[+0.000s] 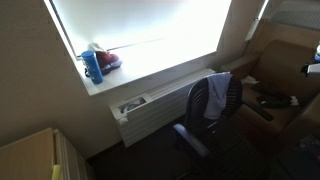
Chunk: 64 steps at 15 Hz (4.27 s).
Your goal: Hang the t-shirt on the backrest of the chair
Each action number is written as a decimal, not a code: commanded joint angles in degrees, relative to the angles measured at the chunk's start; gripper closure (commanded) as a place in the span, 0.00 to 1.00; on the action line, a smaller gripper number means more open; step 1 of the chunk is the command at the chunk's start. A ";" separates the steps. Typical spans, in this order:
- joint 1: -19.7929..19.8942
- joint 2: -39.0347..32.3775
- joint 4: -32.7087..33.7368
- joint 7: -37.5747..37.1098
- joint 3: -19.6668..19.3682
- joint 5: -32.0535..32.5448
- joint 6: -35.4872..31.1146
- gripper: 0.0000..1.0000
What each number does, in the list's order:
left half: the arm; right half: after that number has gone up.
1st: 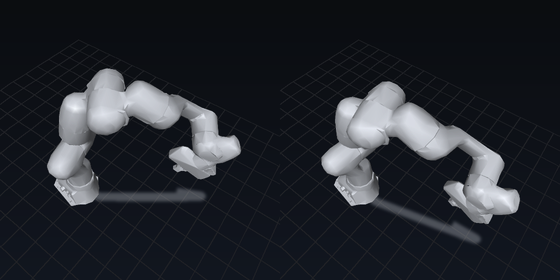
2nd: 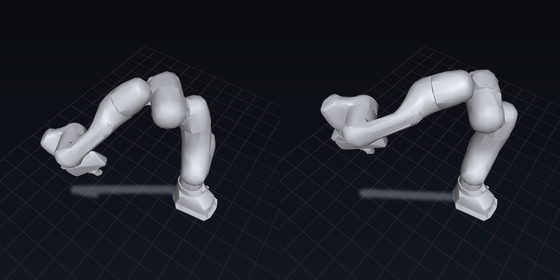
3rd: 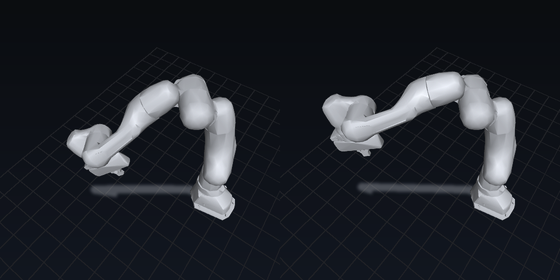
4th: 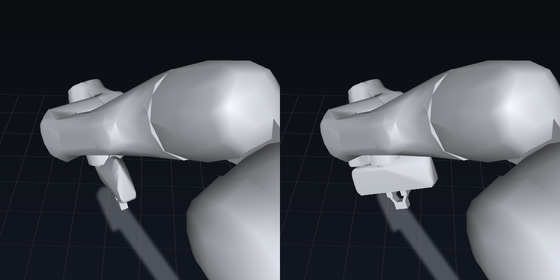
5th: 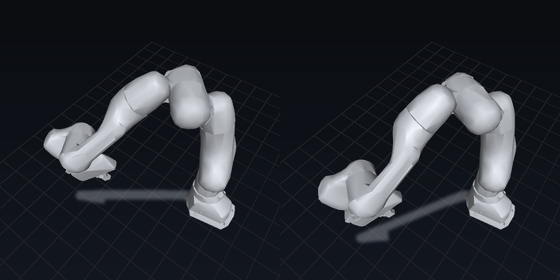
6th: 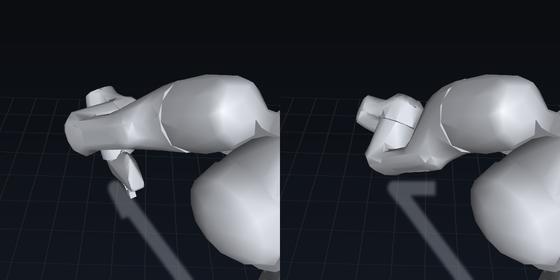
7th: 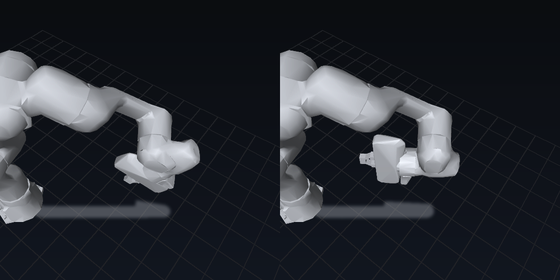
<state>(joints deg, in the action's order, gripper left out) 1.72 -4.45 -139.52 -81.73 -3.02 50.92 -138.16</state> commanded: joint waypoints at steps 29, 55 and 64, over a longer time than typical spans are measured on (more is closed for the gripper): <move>-3.42 -61.61 58.15 -26.96 -15.31 -34.93 3.30 0.00; 2.71 -81.58 77.18 -36.75 -9.89 -36.15 -2.60 0.00; 4.88 -81.37 79.00 -41.65 -6.92 -39.37 8.36 0.00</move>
<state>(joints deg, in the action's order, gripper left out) 8.32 -85.82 -60.20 -124.67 -7.51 14.85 -129.31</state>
